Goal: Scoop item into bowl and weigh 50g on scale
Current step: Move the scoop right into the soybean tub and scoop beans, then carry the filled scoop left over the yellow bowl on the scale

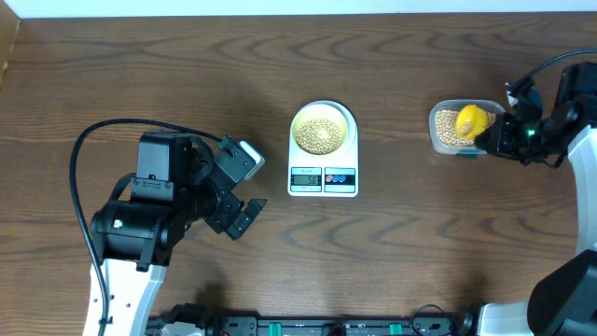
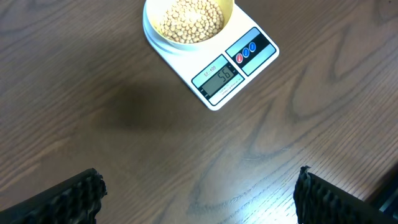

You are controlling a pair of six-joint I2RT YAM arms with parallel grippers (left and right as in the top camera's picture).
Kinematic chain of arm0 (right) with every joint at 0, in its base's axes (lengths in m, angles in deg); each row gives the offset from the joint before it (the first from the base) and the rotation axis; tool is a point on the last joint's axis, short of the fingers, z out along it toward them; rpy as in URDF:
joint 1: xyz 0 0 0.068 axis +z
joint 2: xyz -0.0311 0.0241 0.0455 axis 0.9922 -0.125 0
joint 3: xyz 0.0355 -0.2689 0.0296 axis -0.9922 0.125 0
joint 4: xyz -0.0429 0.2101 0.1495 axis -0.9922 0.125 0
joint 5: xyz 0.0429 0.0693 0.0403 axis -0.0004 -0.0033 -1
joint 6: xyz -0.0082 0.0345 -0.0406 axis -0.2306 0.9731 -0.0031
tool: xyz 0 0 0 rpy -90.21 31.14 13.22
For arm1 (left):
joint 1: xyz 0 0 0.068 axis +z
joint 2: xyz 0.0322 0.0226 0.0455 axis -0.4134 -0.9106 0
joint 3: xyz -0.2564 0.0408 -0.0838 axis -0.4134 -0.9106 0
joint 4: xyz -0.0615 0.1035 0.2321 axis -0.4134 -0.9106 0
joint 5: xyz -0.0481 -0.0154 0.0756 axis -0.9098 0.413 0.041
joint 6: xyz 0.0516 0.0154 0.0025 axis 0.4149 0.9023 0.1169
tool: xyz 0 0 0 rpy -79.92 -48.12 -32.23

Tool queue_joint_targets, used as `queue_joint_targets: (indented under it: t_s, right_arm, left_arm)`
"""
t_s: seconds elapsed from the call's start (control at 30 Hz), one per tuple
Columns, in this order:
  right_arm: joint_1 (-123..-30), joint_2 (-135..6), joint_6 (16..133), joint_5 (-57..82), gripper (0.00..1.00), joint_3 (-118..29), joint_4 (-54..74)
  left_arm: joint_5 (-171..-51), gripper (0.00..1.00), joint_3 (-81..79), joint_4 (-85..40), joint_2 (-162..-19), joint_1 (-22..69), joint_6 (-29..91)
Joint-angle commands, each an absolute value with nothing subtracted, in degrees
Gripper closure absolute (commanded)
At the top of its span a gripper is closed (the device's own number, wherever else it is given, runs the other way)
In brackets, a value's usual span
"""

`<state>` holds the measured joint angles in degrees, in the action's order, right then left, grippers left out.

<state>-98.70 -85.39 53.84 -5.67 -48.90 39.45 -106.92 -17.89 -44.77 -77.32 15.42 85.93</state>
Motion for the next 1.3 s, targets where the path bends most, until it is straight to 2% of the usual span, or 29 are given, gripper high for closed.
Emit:
queue_joint_targets:
  t_s: [0.0,0.43,0.73,0.83,0.97,1.07,1.13,1.27]
  right_arm:
    - [-95.33,-84.3,51.48,7.75,0.99,-49.9,38.25]
    - [-76.63,-84.32,52.95,48.61,0.99,-49.88,36.11]
    - [-75.97,-84.32,53.08,53.37,0.99,-49.88,34.99]
    - [-75.95,-84.1,53.04,43.82,0.99,-49.94,31.58]
    - [-75.95,-83.97,48.64,9.53,0.99,-49.94,25.61]
    - [-75.31,-84.15,48.56,-7.02,0.99,-49.94,20.63]
    - [-73.08,-84.67,48.58,-11.15,0.99,-49.94,17.55]
    - [-66.88,-87.08,47.94,-2.5,0.99,-49.94,16.74]
  left_arm:
    - [-106.79,0.01,-16.8,-44.86,-77.35,15.73,86.91]
    - [-106.79,0.01,-16.8,-44.86,-77.35,15.73,86.91]
    - [-106.79,0.01,-16.8,-44.86,-77.35,15.73,86.91]
    - [-106.79,0.01,-16.8,-44.86,-77.35,15.73,86.93]
    - [-106.79,0.01,-16.8,-44.86,-77.35,15.73,86.91]
    - [-106.79,0.01,-16.8,-44.86,-77.35,15.73,86.93]
    - [-106.79,0.01,-16.8,-44.86,-77.35,15.73,86.91]
    - [-106.79,0.01,-16.8,-44.86,-77.35,15.73,86.91]
